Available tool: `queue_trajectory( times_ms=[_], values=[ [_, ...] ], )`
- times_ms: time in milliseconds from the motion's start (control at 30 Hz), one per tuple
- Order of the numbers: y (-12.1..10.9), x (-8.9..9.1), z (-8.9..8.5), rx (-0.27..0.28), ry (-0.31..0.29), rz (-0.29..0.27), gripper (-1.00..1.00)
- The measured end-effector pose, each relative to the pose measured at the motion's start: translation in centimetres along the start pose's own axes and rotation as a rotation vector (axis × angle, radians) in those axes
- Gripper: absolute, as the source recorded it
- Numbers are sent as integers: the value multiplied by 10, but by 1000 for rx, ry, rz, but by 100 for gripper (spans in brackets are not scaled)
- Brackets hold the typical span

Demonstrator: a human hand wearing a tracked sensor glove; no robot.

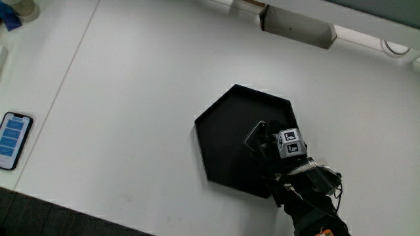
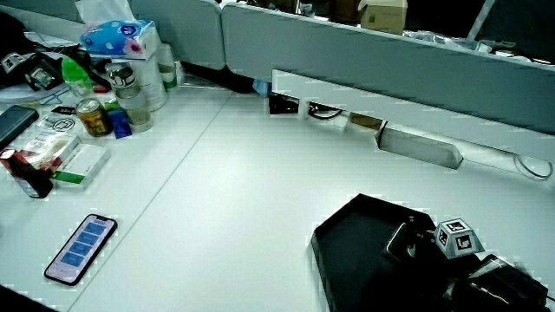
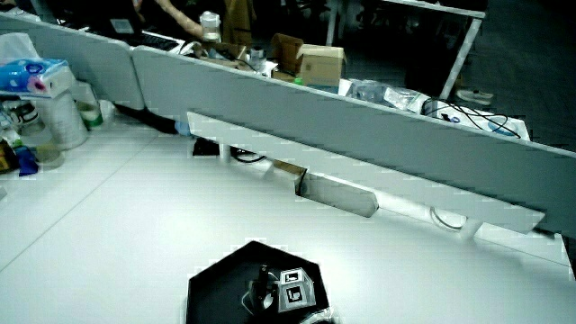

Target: Place speaker into plate

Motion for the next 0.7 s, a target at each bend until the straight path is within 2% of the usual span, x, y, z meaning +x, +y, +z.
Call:
queue_trajectory(
  times_ms=[133, 233, 267, 433, 467, 500, 667, 700],
  values=[
    [5, -1, -7, -33, -41, -20, 0],
    [15, -7, -18, -97, -70, -24, 0],
    [22, -13, -23, -121, -96, -27, 0],
    [35, -35, -27, -153, -119, -35, 0],
    [38, -41, -26, -131, -148, -43, 0],
    [25, -48, -3, -48, -177, -75, 0],
    [48, -96, 9, -58, -155, 12, 0],
    [59, -105, 1, -115, -164, 32, 0]
  ],
)
